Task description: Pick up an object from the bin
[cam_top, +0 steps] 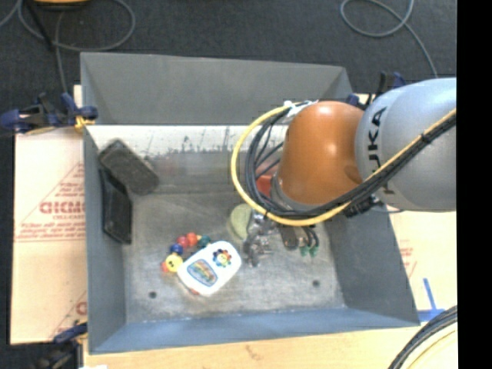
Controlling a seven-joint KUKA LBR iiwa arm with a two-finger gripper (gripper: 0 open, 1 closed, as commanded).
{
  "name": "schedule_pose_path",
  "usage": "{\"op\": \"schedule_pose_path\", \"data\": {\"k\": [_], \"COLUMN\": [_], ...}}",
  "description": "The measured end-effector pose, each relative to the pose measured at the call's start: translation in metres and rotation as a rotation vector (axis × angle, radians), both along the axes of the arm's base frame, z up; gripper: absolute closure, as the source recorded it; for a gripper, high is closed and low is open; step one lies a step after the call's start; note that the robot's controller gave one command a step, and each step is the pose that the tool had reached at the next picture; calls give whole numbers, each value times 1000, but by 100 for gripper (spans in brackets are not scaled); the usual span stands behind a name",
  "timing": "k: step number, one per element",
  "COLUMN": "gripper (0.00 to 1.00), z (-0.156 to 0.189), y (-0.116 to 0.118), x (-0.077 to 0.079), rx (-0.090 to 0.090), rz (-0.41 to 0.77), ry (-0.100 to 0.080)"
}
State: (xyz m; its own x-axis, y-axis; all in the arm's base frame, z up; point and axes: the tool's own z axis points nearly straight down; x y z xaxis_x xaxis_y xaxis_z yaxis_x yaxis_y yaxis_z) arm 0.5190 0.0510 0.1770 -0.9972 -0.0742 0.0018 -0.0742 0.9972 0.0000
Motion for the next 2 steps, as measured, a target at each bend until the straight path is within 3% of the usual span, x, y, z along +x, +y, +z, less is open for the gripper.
{"op": "schedule_pose_path", "data": {"k": [1, 2], "gripper": [0, 0], "z": [-67, -66], "y": [82, 81], "x": [89, 89], "rx": [1, 2], "rz": [23, 23], "ry": [-5, -7]}}
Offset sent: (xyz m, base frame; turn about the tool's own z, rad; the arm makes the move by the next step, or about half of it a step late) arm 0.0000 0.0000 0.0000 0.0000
